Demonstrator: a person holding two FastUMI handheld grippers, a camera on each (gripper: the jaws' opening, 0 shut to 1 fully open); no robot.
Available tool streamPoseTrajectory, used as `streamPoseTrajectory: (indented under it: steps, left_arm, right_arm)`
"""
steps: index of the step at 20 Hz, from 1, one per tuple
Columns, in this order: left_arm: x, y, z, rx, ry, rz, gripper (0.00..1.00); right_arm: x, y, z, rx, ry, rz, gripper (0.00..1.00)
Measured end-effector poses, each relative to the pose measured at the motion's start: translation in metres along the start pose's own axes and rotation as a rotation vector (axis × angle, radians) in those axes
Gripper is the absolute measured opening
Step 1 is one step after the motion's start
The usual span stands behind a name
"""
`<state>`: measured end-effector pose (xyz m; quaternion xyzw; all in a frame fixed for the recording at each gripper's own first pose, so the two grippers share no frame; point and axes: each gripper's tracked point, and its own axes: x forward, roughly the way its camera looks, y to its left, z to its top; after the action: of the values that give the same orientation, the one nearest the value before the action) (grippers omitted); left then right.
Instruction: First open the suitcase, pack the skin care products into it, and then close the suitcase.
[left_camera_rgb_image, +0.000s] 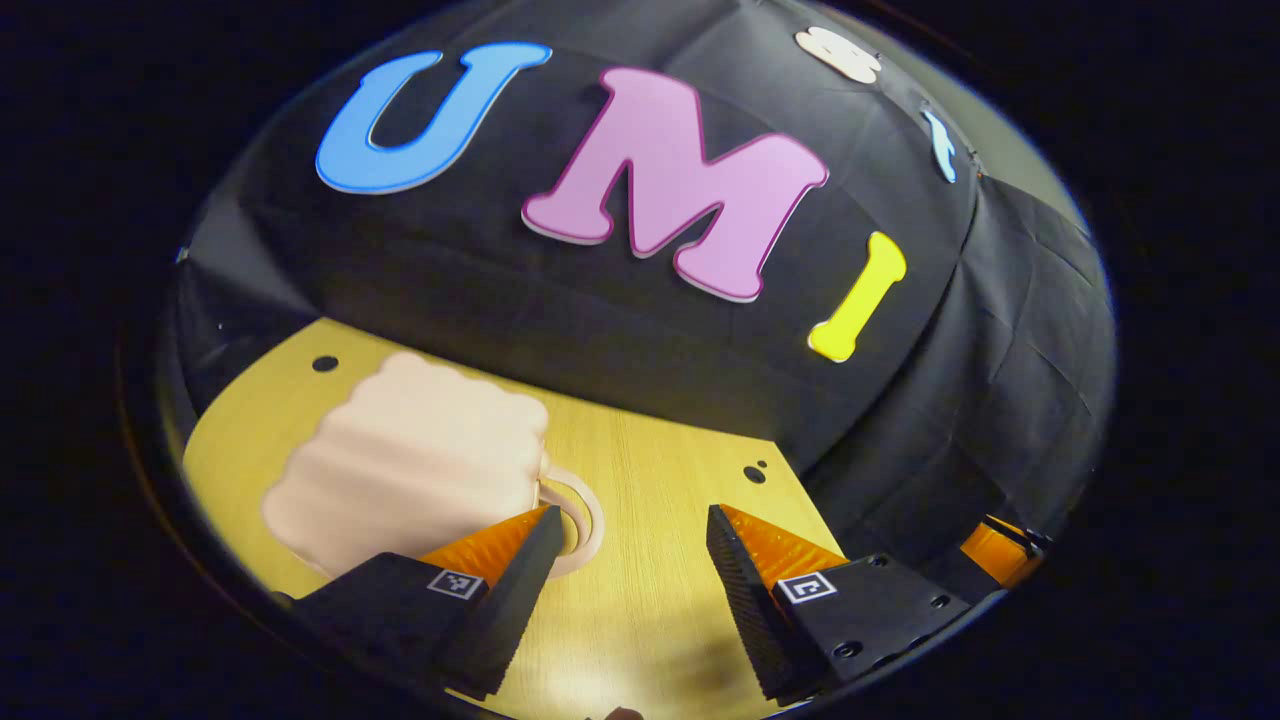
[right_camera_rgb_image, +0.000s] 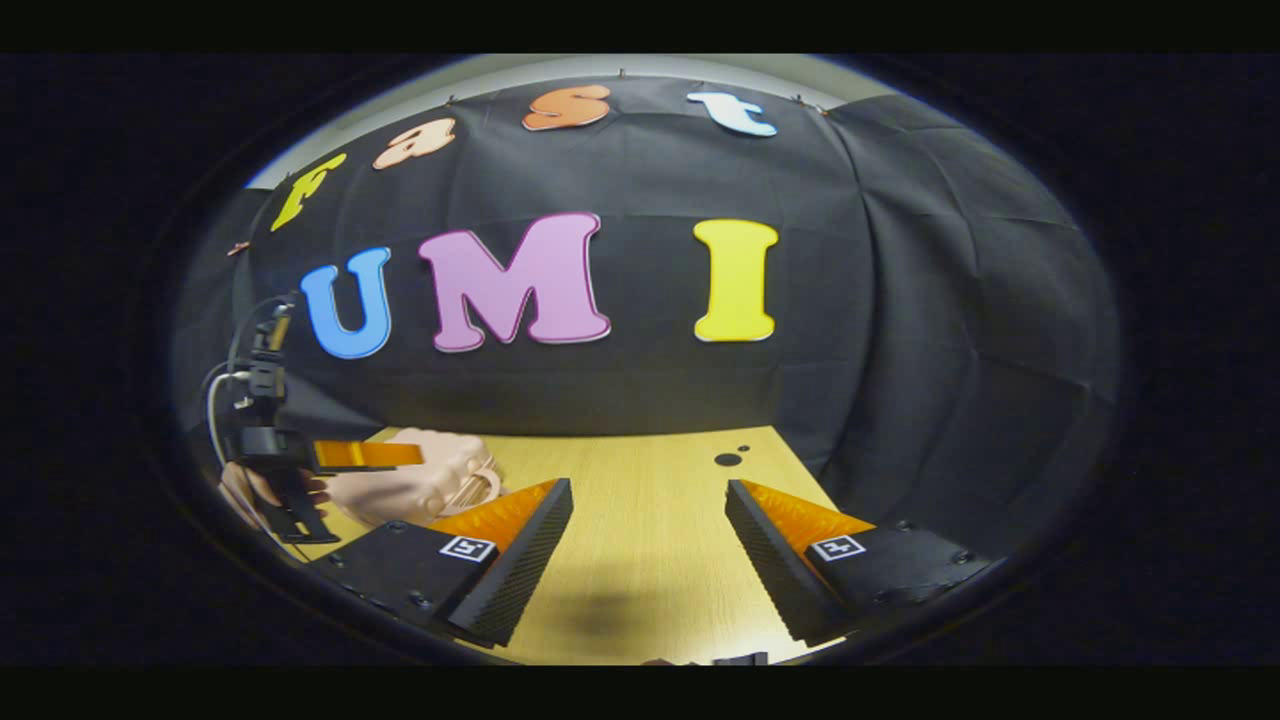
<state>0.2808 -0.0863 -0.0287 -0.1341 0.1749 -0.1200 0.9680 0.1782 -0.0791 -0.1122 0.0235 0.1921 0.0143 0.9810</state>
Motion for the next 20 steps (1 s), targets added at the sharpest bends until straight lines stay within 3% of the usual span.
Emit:
streamPoseTrajectory:
  steps: [4,7,11,15,20]
  left_arm:
    - [-0.090,0.011,0.080,0.057,-0.258,0.060,0.94]
    - [-0.137,0.028,0.112,0.095,-0.377,0.144,0.95]
    - [-0.181,0.043,0.118,0.145,-0.467,0.240,0.95]
    - [-0.213,0.052,0.116,0.175,-0.485,0.257,0.95]
    - [-0.223,0.048,0.115,0.211,-0.488,0.271,0.95]
  right_arm:
    - [-0.029,0.030,0.028,-0.009,-0.073,0.000,0.98]
    - [-0.052,0.056,0.045,0.054,-0.125,0.012,0.98]
    - [-0.078,0.072,0.062,0.130,-0.196,0.013,0.97]
    - [-0.101,0.070,0.071,0.062,-0.288,-0.023,0.98]
    - [-0.113,0.077,0.062,0.027,-0.273,-0.003,0.97]
